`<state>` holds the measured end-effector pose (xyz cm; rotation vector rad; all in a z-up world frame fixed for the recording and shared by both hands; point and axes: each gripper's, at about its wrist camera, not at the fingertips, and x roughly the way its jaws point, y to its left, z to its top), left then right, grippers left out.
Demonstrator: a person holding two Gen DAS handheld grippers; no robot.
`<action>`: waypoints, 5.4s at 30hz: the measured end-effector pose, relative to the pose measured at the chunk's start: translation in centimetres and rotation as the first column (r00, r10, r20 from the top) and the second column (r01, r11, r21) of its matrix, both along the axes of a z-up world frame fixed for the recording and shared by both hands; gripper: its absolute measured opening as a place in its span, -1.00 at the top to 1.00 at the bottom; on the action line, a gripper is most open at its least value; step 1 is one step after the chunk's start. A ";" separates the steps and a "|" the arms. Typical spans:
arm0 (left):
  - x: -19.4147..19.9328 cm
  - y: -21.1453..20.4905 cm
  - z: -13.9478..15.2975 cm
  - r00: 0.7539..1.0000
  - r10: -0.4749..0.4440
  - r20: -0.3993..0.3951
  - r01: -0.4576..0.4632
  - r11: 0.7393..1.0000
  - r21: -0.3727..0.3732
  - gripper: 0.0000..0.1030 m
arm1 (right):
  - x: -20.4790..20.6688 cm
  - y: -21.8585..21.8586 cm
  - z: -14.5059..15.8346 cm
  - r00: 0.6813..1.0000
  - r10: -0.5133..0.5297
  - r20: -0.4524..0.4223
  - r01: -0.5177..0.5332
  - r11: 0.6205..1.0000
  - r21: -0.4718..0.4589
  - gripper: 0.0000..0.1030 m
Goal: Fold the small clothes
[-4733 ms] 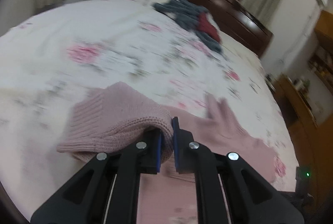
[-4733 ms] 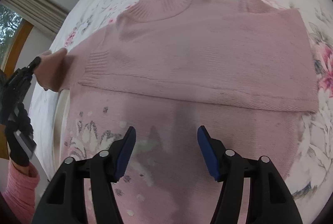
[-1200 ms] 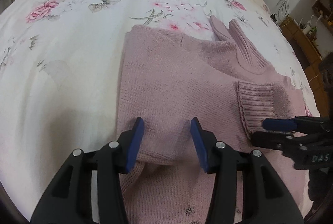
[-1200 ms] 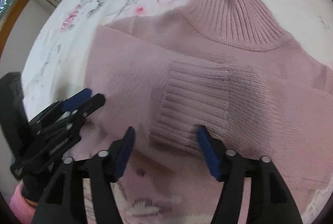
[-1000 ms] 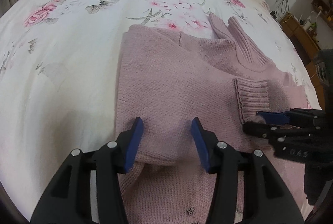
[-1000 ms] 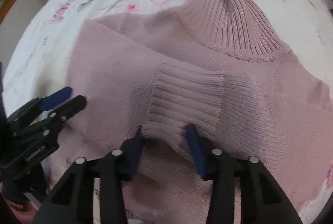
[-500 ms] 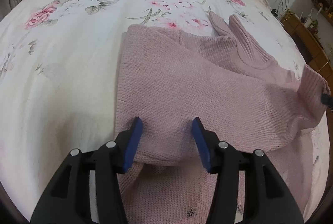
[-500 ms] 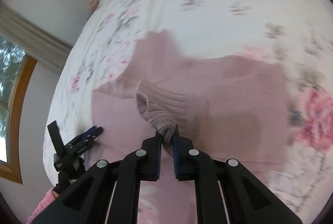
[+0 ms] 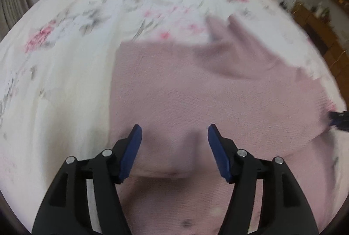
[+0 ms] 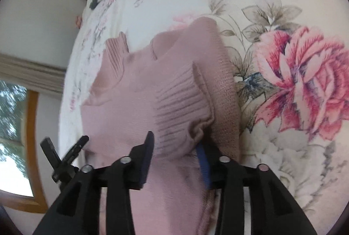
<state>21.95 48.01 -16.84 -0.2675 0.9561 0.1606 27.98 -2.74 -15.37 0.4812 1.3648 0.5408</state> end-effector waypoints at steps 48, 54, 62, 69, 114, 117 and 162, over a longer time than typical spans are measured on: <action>5.4 -0.5 2.4 0.995 -0.103 0.003 0.103 0.994 0.022 -0.40 | 1.8 8.4 3.3 0.954 0.240 0.180 -0.164 0.920 -0.357 -0.04; 13.3 0.7 2.7 0.995 -0.095 -0.009 0.094 0.994 -0.063 -0.40 | 9.3 14.2 3.6 0.951 0.237 0.196 -0.184 0.949 -0.258 -0.11; 20.8 -1.1 -1.0 0.989 -0.126 -0.081 0.119 0.989 -0.085 -0.40 | 15.6 21.6 -0.7 0.963 0.232 0.140 -0.198 0.955 -0.220 -0.11; 21.6 -1.2 -2.6 0.991 -0.131 -0.034 0.124 0.980 -0.157 0.51 | 16.1 24.2 -2.3 0.943 0.295 0.153 -0.249 0.932 -0.263 0.38; 11.1 -0.4 -3.6 0.984 -0.174 0.049 0.179 0.895 -0.409 0.81 | 5.5 16.1 -2.3 0.961 0.270 0.066 -0.269 0.963 -0.024 0.79; 11.0 0.3 -4.1 0.978 -0.208 0.030 0.203 0.898 -0.392 0.79 | 5.5 15.6 -2.4 0.960 0.272 0.070 -0.269 0.962 -0.049 0.81; -17.7 -5.5 3.9 0.996 -0.043 -0.074 0.033 0.991 -0.132 -0.03 | -22.0 -0.2 6.4 0.986 0.101 0.134 -0.086 0.990 -0.112 0.45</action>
